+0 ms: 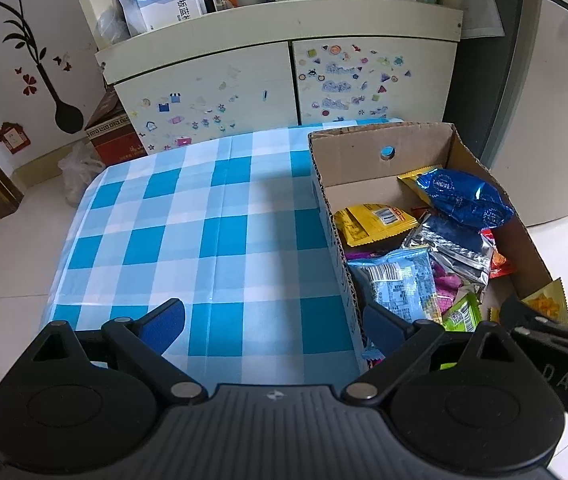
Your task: Organize snacks
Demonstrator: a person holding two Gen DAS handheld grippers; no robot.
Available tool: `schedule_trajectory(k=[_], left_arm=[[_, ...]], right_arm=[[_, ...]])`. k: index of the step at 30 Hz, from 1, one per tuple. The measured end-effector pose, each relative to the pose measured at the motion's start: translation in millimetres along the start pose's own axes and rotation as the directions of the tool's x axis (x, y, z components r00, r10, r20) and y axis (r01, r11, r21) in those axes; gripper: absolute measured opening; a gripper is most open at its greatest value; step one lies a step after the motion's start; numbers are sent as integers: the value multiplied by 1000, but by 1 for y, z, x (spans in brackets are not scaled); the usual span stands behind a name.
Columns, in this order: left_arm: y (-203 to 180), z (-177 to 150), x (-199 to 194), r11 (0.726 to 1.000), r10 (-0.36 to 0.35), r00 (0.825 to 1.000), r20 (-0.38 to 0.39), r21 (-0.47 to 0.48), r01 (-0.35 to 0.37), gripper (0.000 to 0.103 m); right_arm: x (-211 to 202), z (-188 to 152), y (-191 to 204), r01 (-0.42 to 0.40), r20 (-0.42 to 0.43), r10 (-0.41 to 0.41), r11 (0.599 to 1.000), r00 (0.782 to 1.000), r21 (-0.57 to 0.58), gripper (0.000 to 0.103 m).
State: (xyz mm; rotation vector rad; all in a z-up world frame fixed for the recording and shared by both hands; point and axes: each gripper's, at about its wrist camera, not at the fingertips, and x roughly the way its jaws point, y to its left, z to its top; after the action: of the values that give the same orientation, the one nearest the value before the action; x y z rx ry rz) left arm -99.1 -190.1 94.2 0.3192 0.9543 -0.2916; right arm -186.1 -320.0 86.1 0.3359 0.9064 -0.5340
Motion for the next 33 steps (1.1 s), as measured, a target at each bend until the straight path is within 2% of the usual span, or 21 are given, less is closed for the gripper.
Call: schedule_trajectory(k=[33], left_arm=[[2,-3,0,998,49,999,1,27,-49,98]], right_arm=[[4,0,10,13,11,-12,999,1000,-46,98]])
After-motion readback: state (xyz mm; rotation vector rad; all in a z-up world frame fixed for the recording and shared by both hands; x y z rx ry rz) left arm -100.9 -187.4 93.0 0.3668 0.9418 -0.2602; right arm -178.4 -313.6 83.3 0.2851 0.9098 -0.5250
